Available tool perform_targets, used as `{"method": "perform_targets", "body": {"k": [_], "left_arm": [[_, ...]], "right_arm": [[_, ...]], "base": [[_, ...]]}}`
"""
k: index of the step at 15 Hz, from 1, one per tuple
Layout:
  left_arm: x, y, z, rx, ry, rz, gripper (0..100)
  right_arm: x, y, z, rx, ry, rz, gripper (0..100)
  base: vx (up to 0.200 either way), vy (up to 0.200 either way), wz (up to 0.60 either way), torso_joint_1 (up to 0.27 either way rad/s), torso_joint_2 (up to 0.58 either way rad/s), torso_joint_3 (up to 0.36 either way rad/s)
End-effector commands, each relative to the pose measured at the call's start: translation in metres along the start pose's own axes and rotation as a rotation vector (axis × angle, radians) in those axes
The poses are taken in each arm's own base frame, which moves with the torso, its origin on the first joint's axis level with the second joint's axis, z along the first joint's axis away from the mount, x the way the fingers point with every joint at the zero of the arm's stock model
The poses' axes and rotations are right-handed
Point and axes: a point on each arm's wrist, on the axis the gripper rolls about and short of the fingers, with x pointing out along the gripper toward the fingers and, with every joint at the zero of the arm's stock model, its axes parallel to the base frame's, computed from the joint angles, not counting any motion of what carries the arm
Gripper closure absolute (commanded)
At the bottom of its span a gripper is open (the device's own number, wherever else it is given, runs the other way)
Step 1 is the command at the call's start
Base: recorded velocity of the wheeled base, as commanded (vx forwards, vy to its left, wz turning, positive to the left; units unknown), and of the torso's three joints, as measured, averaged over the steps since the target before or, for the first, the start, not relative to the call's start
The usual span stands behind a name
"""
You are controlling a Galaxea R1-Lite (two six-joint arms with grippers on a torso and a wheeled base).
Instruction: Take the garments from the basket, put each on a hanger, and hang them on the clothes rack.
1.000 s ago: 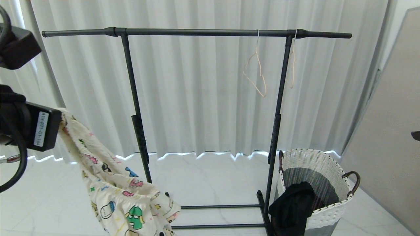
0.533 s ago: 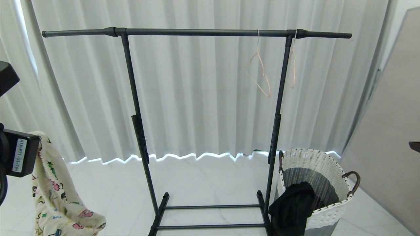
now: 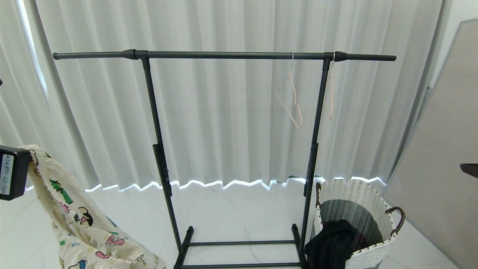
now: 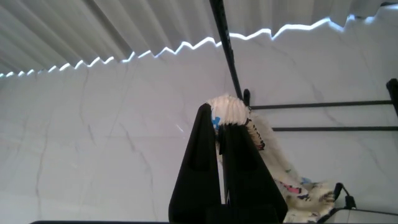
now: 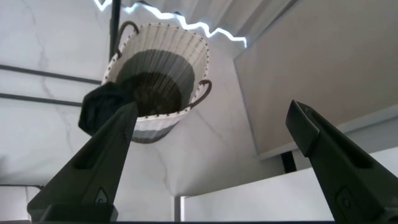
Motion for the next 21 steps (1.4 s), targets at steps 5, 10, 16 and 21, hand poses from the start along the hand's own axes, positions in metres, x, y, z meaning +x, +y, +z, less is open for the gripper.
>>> {"method": "perform_targets", "body": {"k": [5,10,16,21], "left_arm": [[0.001,0.0,0.0,-0.004,0.001,0.003,100],[0.005,-0.002,0.0,0.009,0.016,0.001,100],[0.0,0.0,0.003,0.047,-0.006,0.004,100],[-0.003,0.003,0.01,0.036,-0.032,0.005,100]], "right_arm": [[0.002,0.0,0.001,0.003,0.002,0.003,0],[0.0,-0.001,0.005,0.026,-0.036,-0.003,0],[0.002,0.0,0.009,0.032,-0.053,0.014,0],[0.01,0.004,0.009,0.058,-0.133,0.058,0]], "base": [[0.0,0.0,0.0,0.186,-0.47,-0.285],[0.0,0.0,0.0,0.214,-0.48,-0.283],[0.0,0.0,0.0,0.234,-0.52,-0.283],[0.08,0.0,0.0,0.091,-0.2,-0.107]]}}
